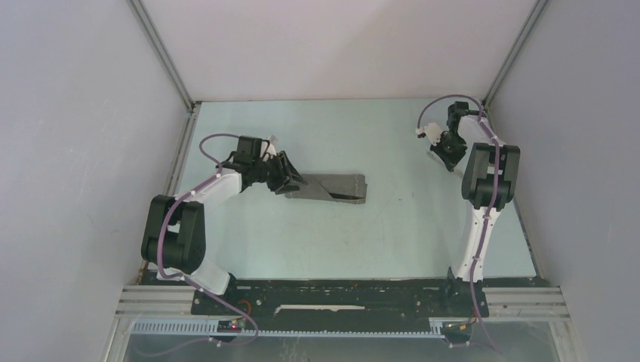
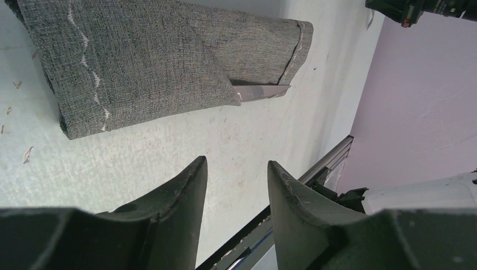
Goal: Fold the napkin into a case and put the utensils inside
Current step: Pick up the fork from the corner of the board, then pass from the right arm to the left
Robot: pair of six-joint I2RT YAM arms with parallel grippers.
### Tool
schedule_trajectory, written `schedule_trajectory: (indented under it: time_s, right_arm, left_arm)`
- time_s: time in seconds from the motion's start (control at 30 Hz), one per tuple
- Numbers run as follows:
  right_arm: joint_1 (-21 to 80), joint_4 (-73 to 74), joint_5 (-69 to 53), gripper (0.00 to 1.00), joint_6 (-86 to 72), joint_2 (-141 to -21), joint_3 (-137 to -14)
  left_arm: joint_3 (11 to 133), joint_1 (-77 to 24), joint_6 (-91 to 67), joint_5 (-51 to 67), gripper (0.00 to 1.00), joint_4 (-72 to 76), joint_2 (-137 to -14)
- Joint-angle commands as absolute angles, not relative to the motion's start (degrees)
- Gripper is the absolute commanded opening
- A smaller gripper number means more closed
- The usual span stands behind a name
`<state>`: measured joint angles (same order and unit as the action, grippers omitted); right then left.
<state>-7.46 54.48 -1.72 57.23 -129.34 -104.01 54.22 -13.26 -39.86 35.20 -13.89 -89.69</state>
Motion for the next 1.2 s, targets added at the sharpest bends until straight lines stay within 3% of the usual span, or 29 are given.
schedule_trajectory:
  time_s: [0.0, 0.37, 0.53, 0.83, 1.03, 1.17]
  right_arm:
    - [-6.5, 56.5, -2.0, 0.02, 56.7, -129.5, -100.7]
    - [-0.1, 52.2, -3.3, 0.00, 43.5, -115.7, -88.0]
    - [4.5, 48.3, -20.4, 0.00, 31.4, -103.7, -81.6]
    - [11.0, 23.3, -59.0, 0.00, 0.4, -86.4, -64.3]
    - [16.8, 5.3, -64.8, 0.00, -15.0, -79.7, -55.2]
    - [19.9, -5.3, -66.8, 0.00, -23.0, -79.0, -52.3]
  left_arm:
    - [55.4, -13.8, -38.1, 34.6, 0.48, -14.2, -87.8]
    - [56.2, -13.8, -36.9, 36.8, 0.51, -13.8, -83.5]
    - [54.1, -15.8, -35.4, 39.5, 0.58, -7.5, -76.4]
    - [48.2, -25.3, -37.1, 39.0, 0.63, 9.9, -68.9]
    - [47.1, -31.4, -45.1, 31.0, 0.67, 14.2, -69.0]
    - [46.2, -35.1, -49.6, 23.2, 0.76, 14.2, -69.4]
